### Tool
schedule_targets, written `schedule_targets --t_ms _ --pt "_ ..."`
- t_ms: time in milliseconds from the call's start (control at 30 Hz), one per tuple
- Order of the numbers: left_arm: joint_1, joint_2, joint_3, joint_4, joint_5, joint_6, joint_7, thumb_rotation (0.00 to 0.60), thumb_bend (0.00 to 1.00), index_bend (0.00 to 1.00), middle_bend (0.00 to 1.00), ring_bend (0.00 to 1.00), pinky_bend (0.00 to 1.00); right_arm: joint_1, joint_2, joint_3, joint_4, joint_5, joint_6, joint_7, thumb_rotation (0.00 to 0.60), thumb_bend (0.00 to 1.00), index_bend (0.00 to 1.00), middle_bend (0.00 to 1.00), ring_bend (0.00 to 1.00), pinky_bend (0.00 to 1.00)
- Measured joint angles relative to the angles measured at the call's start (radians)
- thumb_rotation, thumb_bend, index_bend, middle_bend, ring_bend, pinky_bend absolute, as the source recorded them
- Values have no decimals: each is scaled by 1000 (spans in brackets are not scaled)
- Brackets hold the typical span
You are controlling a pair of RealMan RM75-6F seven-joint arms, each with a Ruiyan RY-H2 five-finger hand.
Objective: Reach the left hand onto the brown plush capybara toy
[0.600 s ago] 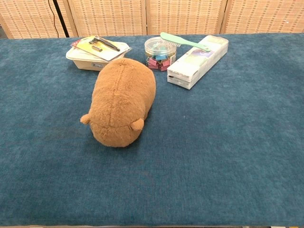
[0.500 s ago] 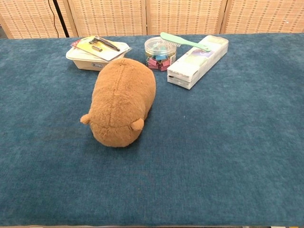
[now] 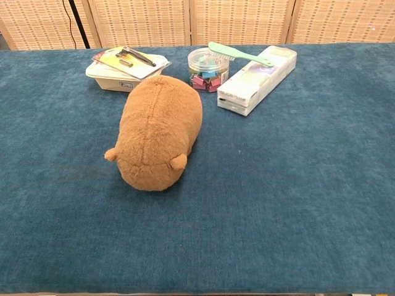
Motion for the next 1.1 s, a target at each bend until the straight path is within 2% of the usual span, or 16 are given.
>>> schedule_targets --t_ms 33,167,267,367,433,600,800,967,1100 --pt "-11 -3 -4 3 7 -1 -8 588 0 0 0 0 0 -1 1 0 -1 1 1 2 600 0 0 0 0 0" --pt "-42 -7 -19 -8 14 -19 -61 379 0 0 0 0 0 -4 6 3 -5 8 8 9 600 0 0 0 0 0" --pt "-67 -2 -27 -35 21 -37 -138 281 0 0 0 0 0 -7 7 9 -7 15 16 12 600 0 0 0 0 0" --pt "-85 3 -37 -50 22 -47 -204 267 0 0 0 0 0 -8 9 11 -9 19 19 18 600 0 0 0 0 0" --pt "-94 7 -44 -67 19 -56 -200 268 0 0 0 0 0 -8 11 12 -8 19 18 21 600 0 0 0 0 0" --pt "-123 19 -68 -149 7 -85 -80 256 0 0 0 0 0 -6 12 11 -6 18 14 24 600 0 0 0 0 0" --pt "-194 30 -113 -258 10 -141 -5 183 0 0 0 0 0 -3 9 10 -6 19 6 18 600 0 0 0 0 0" --pt "-291 8 -150 -331 10 -253 75 117 0 0 0 0 0 0 8 12 -5 28 -1 15 600 0 0 0 0 0" --pt "-361 -54 -176 -363 -28 -339 137 86 0 0 0 0 0 3 9 14 -4 36 -10 22 600 0 0 0 0 0"
